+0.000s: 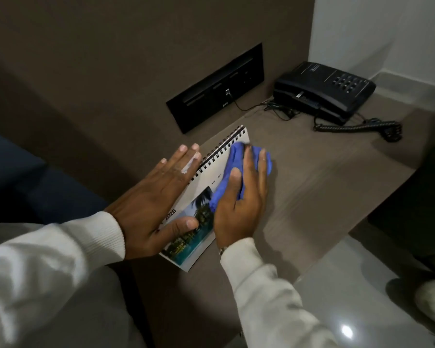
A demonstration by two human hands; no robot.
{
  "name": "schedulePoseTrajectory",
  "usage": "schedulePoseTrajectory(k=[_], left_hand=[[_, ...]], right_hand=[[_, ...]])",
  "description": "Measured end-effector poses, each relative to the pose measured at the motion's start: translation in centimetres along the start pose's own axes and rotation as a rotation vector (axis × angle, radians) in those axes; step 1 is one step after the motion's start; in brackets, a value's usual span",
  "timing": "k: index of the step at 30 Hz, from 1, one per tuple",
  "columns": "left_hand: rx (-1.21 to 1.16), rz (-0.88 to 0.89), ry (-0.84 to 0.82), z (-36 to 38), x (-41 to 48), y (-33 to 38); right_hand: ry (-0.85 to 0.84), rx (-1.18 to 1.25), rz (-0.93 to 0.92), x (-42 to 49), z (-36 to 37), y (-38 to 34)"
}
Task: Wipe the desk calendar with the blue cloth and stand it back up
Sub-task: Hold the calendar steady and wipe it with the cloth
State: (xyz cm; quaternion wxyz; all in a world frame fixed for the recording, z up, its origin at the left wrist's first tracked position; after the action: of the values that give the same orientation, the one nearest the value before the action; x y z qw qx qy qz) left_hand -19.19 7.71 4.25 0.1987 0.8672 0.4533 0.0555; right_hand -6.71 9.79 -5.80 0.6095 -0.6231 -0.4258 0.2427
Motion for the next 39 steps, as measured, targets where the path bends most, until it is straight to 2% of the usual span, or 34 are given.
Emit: schedulePoseTrajectory(k=[2, 5, 10, 16, 20, 24, 27, 31, 34, 37, 39], left_hand=[[0.006, -0.011, -0.012, 0.0, 0.1, 0.1], [0.047, -0.006, -0.016, 0.0, 0.0, 0.2], [0.085, 0.003, -0.006, 0.0, 0.0, 0.2], [0.067, -0.012, -0.021, -0.2, 0.0, 0.1], [0.069, -0.011, -0.024, -0.1, 0.0, 0.1], [0.075, -0.011, -0.024, 0.0, 0.0, 0.0], [0.076, 0.000, -0.011, 0.0, 0.0, 0.0], [0.049, -0.003, -0.014, -0.1, -0.1, 0.0], [0.071, 0.027, -0.010, -0.1, -0.2, -0.1], [0.082, 0.023, -0.009, 0.0, -0.1, -0.3], [0.089, 0.015, -0.016, 0.1, -0.1, -0.3]], right_hand=[[-0.091, -0.032, 0.039, -1.7, -0.5, 1.4], [-0.180, -0.100, -0.064, -4.5, -0.7, 1.3], [-0.076, -0.011, -0.104, -1.2, -0.2, -0.5], [-0.108, -0.012, 0.073, -1.3, -0.8, 2.3], [-0.205, -0.064, -0.038, -4.8, -0.9, 1.8], [-0.098, 0.060, -0.073, -2.5, -0.2, -1.0], [-0.027, 0.038, -0.017, 1.2, 0.1, -1.2], [-0.061, -0.004, 0.118, 1.1, -0.5, 1.5], [-0.078, -0.037, 0.058, -1.9, -1.2, 2.0], [-0.141, 0.067, -0.014, -2.9, -0.9, 0.2], [-0.081, 0.105, -0.054, -1.4, -0.6, -1.2]])
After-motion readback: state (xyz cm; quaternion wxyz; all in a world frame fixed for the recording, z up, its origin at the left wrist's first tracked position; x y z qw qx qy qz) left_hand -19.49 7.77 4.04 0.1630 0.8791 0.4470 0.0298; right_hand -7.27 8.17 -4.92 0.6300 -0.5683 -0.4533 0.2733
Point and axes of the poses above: each hand's wrist, its own x-axis towards the middle knuckle, its own z-axis out of the palm, y = z × x, the point moved 4 cm from there along x, towards the middle knuckle, and after that the axes turned 14 degrees about -x, right-handed, at the moved point
